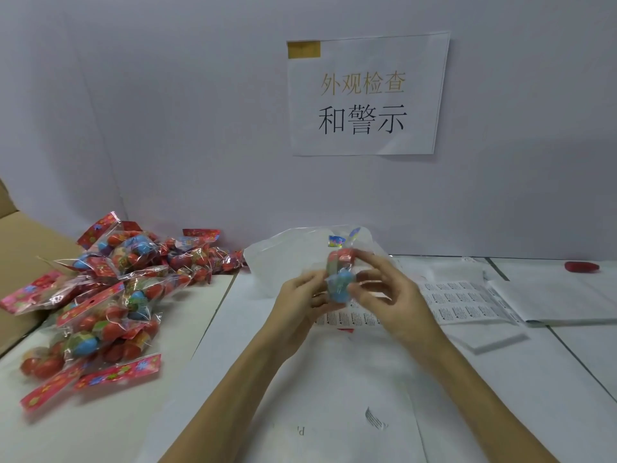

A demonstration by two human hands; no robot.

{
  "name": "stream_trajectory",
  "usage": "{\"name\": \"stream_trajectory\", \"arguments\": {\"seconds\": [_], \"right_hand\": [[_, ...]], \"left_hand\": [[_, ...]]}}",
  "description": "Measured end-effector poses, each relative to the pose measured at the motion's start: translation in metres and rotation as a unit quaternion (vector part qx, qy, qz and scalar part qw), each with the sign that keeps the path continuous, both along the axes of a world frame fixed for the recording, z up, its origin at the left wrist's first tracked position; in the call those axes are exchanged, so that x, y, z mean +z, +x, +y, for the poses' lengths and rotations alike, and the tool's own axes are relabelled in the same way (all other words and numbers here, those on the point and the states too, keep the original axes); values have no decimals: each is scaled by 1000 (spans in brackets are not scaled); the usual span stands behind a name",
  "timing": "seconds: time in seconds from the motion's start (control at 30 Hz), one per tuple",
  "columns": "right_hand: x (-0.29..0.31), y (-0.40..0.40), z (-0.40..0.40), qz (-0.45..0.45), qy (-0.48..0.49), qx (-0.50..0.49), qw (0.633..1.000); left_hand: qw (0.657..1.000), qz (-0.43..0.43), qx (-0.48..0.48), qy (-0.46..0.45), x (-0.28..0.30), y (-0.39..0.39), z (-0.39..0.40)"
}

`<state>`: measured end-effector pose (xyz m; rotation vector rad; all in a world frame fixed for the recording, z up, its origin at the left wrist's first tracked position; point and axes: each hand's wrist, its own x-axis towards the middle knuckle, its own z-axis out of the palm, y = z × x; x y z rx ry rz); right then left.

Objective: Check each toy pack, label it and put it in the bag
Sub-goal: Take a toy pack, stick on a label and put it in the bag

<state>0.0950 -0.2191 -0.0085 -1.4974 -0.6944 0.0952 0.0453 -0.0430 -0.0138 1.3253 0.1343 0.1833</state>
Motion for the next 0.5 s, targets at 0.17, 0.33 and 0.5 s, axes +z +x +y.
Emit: {"name": "stream_trajectory", "arguments": {"seconds": [0.17, 0.33, 0.5], "right_hand": [[-14, -12, 15, -92, -74, -69, 991], [-9, -9, 9, -158, -74, -95, 980], [-8, -12, 10, -155, -80, -43, 984]], "left_hand": [[991, 31, -127, -25, 6, -4, -7], [974, 59, -124, -183, 2, 2, -5], [974, 20, -93, -203, -1, 2, -7]]}}
